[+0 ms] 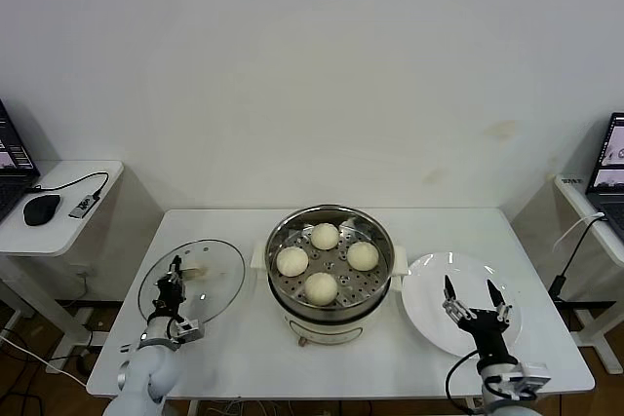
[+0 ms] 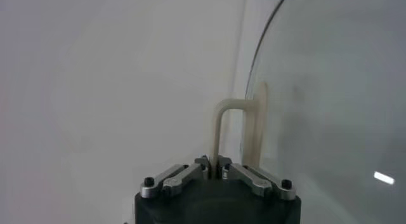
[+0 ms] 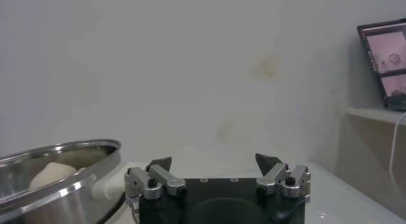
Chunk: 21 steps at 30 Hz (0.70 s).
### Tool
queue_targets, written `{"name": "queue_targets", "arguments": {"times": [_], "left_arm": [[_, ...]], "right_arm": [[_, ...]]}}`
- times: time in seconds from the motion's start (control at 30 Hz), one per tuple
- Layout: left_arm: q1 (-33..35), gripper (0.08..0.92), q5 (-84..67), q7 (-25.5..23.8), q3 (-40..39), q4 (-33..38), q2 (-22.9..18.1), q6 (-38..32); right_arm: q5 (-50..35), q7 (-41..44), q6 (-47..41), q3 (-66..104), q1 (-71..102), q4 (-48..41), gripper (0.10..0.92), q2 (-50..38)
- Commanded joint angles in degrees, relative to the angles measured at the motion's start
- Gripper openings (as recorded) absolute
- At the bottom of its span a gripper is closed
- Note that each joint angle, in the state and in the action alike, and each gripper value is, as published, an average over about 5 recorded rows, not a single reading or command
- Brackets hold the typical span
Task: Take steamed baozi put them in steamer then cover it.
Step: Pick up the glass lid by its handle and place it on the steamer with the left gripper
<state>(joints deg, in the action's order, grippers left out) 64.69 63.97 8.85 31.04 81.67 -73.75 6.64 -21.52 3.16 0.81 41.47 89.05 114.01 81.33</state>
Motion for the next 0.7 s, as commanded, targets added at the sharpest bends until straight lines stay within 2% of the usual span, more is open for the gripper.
{"name": "queue_targets", "arguments": {"times": [0.03,0.13,0.3,0.47,0.7], "left_arm": [[11.3,0.144,-1.5,-8.4,2.5,26.2,1.1,15.6],[12.1,0.144,1.9,-9.3,2.8,29.4,2.0,19.4],[9.7,0.144,10.1,-12.3,0.1,34.2,1.9,30.1],[6.5,0.144,17.7,-18.3,-7.9,37.0,-0.9,35.4],[2.1,0.144,23.2,-21.2,-20.1,35.2,-6.5,37.6]], "right_arm": [[-1.9,0.0,-0.6,1.5,-0.2,-0.8,0.823,-0.4],[-2.4,0.0,-0.6,1.7,-0.2,-1.1,0.823,-0.7],[-2.6,0.0,-0.9,2.5,-0.5,-1.7,0.823,-0.6],[-1.2,-0.1,-1.7,2.6,-0.5,-1.6,0.823,0.4],[-0.5,-0.3,-2.5,3.4,-1.1,-1.5,0.823,0.8]]}}
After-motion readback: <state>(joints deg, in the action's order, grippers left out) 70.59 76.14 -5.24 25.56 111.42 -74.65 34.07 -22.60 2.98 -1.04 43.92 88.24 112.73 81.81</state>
